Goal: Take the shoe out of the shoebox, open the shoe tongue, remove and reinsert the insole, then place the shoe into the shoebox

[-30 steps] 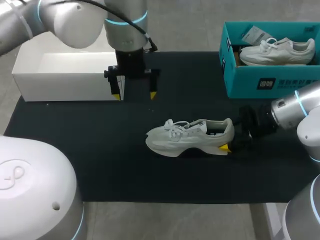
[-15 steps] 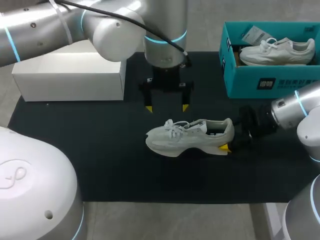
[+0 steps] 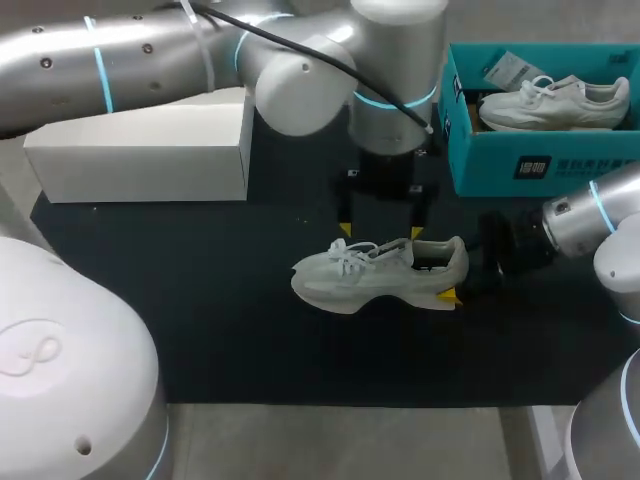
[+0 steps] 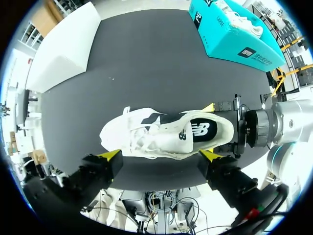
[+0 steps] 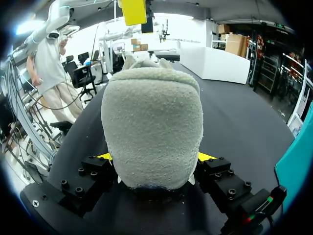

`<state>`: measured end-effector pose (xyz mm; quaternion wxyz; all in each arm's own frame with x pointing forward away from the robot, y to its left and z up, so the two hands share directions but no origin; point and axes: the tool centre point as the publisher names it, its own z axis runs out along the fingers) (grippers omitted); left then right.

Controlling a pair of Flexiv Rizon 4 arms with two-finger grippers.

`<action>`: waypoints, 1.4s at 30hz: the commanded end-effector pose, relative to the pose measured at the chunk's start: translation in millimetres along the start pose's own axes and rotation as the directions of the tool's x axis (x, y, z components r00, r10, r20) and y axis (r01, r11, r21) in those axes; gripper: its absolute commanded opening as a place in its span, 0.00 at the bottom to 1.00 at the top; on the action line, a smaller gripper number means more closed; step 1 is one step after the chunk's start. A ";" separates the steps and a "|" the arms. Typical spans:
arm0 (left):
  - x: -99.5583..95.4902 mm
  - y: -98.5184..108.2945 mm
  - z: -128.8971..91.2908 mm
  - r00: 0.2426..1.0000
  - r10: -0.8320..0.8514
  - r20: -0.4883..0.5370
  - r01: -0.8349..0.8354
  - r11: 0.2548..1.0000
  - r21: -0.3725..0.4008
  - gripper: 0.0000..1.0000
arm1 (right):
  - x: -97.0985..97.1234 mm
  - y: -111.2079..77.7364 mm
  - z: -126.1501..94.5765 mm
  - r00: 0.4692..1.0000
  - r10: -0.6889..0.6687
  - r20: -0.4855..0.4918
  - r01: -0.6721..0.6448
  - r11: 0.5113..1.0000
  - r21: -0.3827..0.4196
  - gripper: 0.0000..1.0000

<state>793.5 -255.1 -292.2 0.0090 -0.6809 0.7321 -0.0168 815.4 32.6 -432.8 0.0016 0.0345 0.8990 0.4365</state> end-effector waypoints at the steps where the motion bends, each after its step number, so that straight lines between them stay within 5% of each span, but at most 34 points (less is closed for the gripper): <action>1: 20.2 -1.8 13.5 0.999 -0.001 0.033 0.001 1.000 0.005 1.00 | -1.8 -4.2 3.6 1.000 0.000 0.002 0.000 1.000 0.002 0.00; 11: 25.8 -2.4 39.2 0.997 -0.025 0.077 0.025 1.000 0.013 1.00 | -1.8 -4.2 3.6 1.000 0.000 0.002 0.000 1.000 0.002 0.00; 23: 6.0 -0.8 49.8 0.981 -0.096 0.170 0.089 0.995 0.051 1.00 | -1.8 -4.2 3.6 1.000 0.000 0.002 0.000 1.000 0.002 0.00; 24: 3.8 -0.5 49.2 0.980 -0.100 0.171 0.092 0.994 0.051 0.94 | -1.8 -4.2 3.6 1.000 0.000 0.002 0.000 1.000 0.002 0.00; 29: -7.6 -0.1 45.9 0.977 -0.127 0.171 0.122 0.992 0.040 0.19 | -1.8 -4.2 3.6 1.000 0.000 0.002 0.000 1.000 0.002 0.00; 31: -10.8 0.9 44.6 0.979 -0.130 0.156 0.128 0.991 0.022 0.00 | -1.8 -4.2 3.6 1.000 0.000 0.002 0.000 1.000 0.002 0.00; 42: -22.1 11.9 27.6 0.998 -0.062 -0.030 0.059 0.992 -0.112 0.00 | -1.8 -4.2 3.6 1.000 0.000 0.002 0.000 1.000 0.002 0.00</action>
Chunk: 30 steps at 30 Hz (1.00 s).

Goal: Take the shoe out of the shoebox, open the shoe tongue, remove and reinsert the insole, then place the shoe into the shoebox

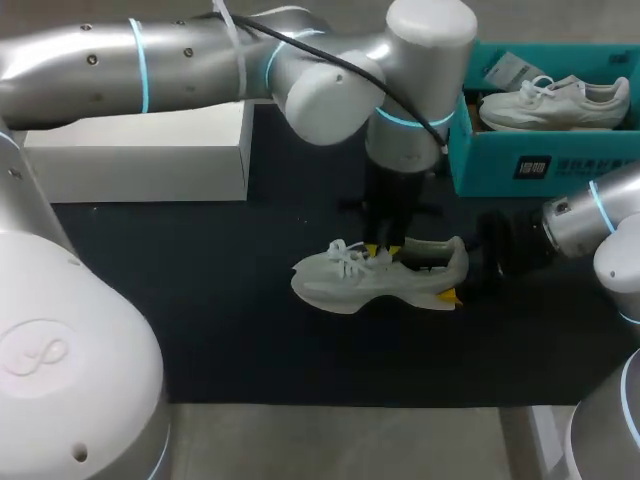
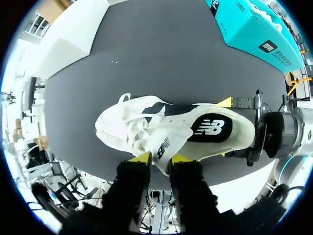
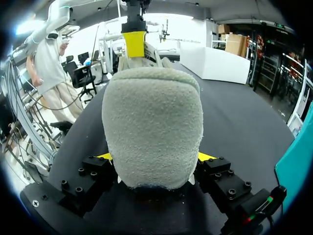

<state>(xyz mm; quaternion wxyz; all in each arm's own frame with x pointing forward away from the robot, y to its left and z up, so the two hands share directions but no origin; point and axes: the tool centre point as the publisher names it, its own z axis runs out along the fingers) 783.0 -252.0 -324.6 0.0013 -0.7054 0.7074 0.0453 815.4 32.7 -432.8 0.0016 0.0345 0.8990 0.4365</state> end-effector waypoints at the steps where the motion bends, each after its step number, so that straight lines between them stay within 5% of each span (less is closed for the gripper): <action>1: -21.8 -0.1 -4.1 0.993 0.015 -0.121 -0.018 1.000 -0.017 0.00 | -1.8 -4.3 3.6 1.000 0.000 0.002 0.000 1.000 0.002 0.00; 16: -65.2 -3.8 -19.2 0.960 -0.082 -0.269 0.059 0.994 -0.091 0.00 | -1.8 -4.3 3.6 1.000 0.000 0.002 0.000 1.000 0.002 0.00; 30: -106.5 -24.0 13.8 0.948 -0.222 -0.226 0.187 0.968 -0.166 0.00 | -1.8 -4.3 3.6 1.000 0.000 0.002 0.000 1.000 0.002 0.00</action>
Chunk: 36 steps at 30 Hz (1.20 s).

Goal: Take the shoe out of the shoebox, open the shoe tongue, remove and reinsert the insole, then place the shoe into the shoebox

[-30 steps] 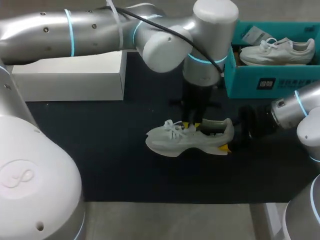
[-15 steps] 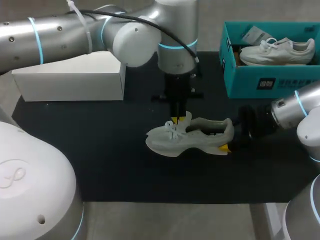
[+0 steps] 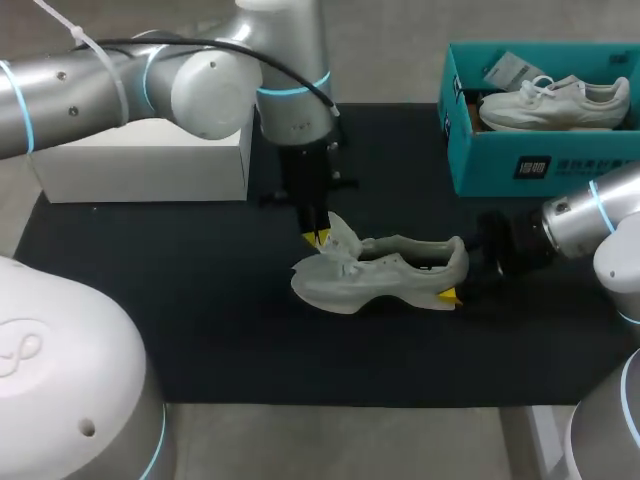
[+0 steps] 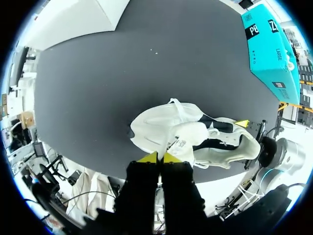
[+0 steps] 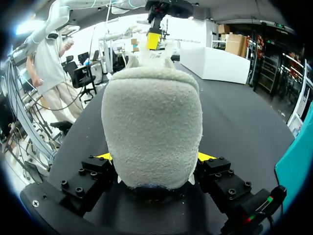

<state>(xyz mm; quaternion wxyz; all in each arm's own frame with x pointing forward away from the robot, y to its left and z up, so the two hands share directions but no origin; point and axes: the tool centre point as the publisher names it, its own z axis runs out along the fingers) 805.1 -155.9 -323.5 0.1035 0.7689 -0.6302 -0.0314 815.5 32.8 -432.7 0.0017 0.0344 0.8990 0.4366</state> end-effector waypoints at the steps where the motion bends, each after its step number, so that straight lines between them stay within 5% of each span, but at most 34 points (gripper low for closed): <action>1: -13.7 -7.3 9.7 0.997 -0.024 -0.068 0.023 1.000 -0.017 0.00 | -1.7 -4.4 3.5 1.000 0.000 0.002 0.000 1.000 0.002 0.00; 9: -21.4 -15.1 33.7 1.000 -0.027 -0.004 0.027 0.998 -0.051 0.00 | -1.7 -4.4 3.5 1.000 0.000 0.002 0.000 1.000 0.002 0.00; 13: -18.0 -17.0 45.5 1.000 -0.021 0.020 0.023 0.997 -0.080 0.34 | -1.7 -4.4 3.5 1.000 0.000 0.002 0.000 1.000 0.002 0.00; 16: -15.9 -16.5 47.4 1.000 -0.014 0.026 0.016 0.996 -0.092 0.45 | -1.7 -4.4 3.5 1.000 0.000 0.002 0.000 1.000 0.002 0.00; 17: -15.1 -15.4 45.3 1.000 -0.010 0.027 0.013 0.996 -0.092 0.84 | -1.7 -4.4 3.5 1.000 0.000 0.002 0.000 1.000 0.002 0.00; 18: -14.9 -14.8 43.7 1.000 -0.004 0.025 0.006 0.996 -0.091 1.00 | -1.7 -4.4 3.5 1.000 0.000 0.002 0.000 1.000 0.002 0.00; 30: -10.8 -6.8 6.6 0.996 0.091 0.003 -0.091 0.995 -0.030 1.00 | -1.7 -4.4 3.5 1.000 0.000 0.002 0.000 1.000 0.002 0.00; 36: 0.7 -3.2 -22.2 0.910 0.413 -0.026 -0.413 0.911 -0.007 1.00 | -1.7 -4.4 3.5 1.000 0.000 0.002 0.000 1.000 0.002 0.00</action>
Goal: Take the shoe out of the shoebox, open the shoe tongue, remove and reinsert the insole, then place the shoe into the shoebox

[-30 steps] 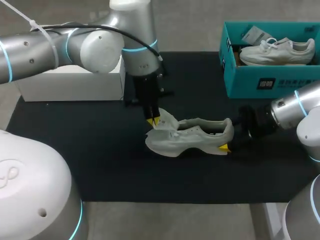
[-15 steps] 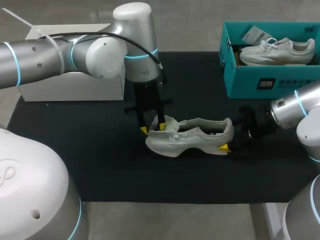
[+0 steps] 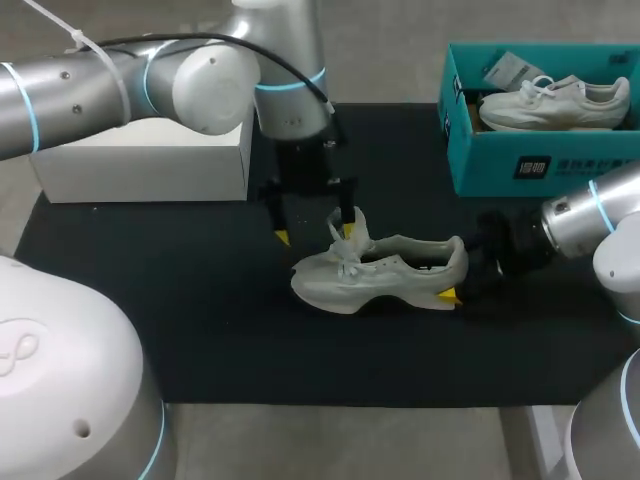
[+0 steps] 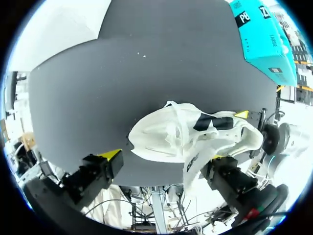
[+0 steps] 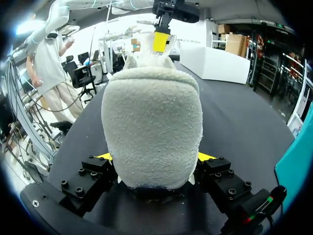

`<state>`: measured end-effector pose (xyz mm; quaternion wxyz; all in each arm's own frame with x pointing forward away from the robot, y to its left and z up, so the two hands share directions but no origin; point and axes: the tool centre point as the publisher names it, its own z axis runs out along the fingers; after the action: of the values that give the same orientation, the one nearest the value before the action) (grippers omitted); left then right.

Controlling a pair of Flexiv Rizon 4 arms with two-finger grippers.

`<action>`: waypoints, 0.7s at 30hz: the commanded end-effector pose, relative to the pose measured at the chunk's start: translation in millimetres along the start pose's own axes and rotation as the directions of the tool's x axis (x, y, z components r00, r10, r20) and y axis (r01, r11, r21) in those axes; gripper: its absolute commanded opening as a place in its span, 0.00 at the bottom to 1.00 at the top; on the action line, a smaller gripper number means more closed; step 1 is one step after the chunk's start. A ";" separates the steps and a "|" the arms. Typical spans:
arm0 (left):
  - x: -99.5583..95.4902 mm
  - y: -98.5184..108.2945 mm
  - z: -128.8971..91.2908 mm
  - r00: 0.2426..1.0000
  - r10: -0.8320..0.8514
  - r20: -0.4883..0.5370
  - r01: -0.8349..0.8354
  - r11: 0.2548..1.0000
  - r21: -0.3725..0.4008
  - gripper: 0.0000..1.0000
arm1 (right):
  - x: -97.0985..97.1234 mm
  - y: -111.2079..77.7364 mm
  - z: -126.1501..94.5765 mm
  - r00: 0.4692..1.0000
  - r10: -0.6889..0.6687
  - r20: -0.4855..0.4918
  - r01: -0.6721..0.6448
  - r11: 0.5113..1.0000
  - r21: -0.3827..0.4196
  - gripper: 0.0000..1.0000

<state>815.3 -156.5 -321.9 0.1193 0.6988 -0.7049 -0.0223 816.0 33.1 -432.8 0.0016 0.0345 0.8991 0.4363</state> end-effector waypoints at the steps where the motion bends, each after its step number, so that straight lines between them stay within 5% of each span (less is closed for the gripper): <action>1: 2.2 7.6 -21.5 0.940 0.342 -0.008 -0.342 0.940 -0.009 1.00 | -1.2 -4.5 3.2 1.000 0.000 0.002 0.000 1.000 0.002 0.00; 3: 10.3 12.6 -22.1 0.811 0.575 0.106 -0.576 0.817 -0.025 1.00 | -1.2 -4.5 3.2 1.000 0.000 0.002 0.000 1.000 0.002 0.00; 7: 11.5 25.2 -22.0 0.298 0.924 0.241 -0.937 0.331 -0.110 1.00 | -1.2 -4.5 3.2 1.000 0.000 0.002 0.000 1.000 0.002 0.00; 21: 7.2 34.9 -30.3 -0.105 0.937 0.334 -0.988 -0.059 -0.144 1.00 | -1.2 -4.5 3.2 1.000 0.000 0.002 0.000 1.000 0.002 0.00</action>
<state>789.8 -158.1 -286.4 0.0536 0.4141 -0.9086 -0.0090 816.0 33.1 -432.9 0.0016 0.0345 0.8991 0.4364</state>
